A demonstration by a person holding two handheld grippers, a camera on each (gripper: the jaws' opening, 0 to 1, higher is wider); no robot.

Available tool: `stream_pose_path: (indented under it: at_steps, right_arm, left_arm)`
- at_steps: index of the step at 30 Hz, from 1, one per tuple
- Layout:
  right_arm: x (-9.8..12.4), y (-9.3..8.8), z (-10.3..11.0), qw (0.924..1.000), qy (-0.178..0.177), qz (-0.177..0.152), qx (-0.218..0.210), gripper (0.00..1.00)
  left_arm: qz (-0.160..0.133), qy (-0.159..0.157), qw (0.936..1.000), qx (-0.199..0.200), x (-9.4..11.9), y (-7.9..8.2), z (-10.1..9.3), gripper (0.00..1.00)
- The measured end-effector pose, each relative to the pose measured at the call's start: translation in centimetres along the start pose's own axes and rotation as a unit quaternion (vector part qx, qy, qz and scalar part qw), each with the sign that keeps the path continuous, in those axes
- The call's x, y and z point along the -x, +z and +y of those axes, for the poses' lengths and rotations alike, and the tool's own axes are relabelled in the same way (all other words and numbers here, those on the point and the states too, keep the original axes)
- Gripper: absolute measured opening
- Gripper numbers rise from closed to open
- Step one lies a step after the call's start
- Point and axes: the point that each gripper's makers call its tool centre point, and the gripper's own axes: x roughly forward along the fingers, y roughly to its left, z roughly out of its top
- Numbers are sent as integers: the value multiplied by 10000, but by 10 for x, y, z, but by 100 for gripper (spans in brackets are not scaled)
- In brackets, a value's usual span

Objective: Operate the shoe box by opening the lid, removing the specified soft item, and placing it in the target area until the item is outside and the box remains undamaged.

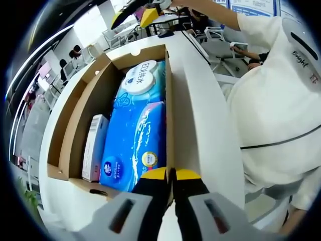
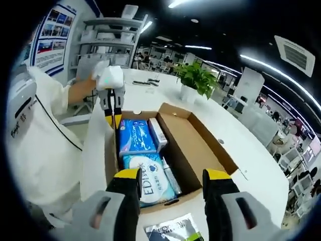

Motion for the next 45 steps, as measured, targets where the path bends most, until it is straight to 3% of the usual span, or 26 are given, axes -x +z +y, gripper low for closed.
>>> stream_pose_path:
  at_steps: [6, 15, 17, 22, 25, 28, 35, 45]
  right_arm:
    - [-13, 17, -3, 9994, 288, -180, -82, 50]
    - [-16, 23, -1, 9984, 562, -11, 84, 53]
    - [-20, 22, 2, 9980, 630, 38, 70, 53]
    - [-32, 3, 16, 9923, 1078, 527, 311, 59]
    - [-40, -5, 6, 9921, 950, 744, 332, 58]
    - [-43, -5, 7, 9906, 1097, 787, 208, 58]
    - [-53, -8, 15, 9862, 1243, 1018, 401, 67]
    - [-67, -15, 26, 9771, 1583, 1330, 501, 66]
  left_arm:
    - [-22, 12, 10000, -4, 0, 0, 0, 3]
    - [-27, 25, 10000, -18, 0, 0, 4, 3]
    - [-30, 27, 10000, -13, 0, 0, 4, 3]
    - [-35, 27, 10000, -17, -1, 0, 6, 3]
    - [-46, 30, 10000, -21, -1, 0, 6, 3]
    - [-47, 23, 10000, -11, -1, 0, 7, 3]
    - [-57, 22, 10000, -6, -1, 0, 9, 3]
    - [-121, 28, 9999, -13, 1, 0, 11, 3]
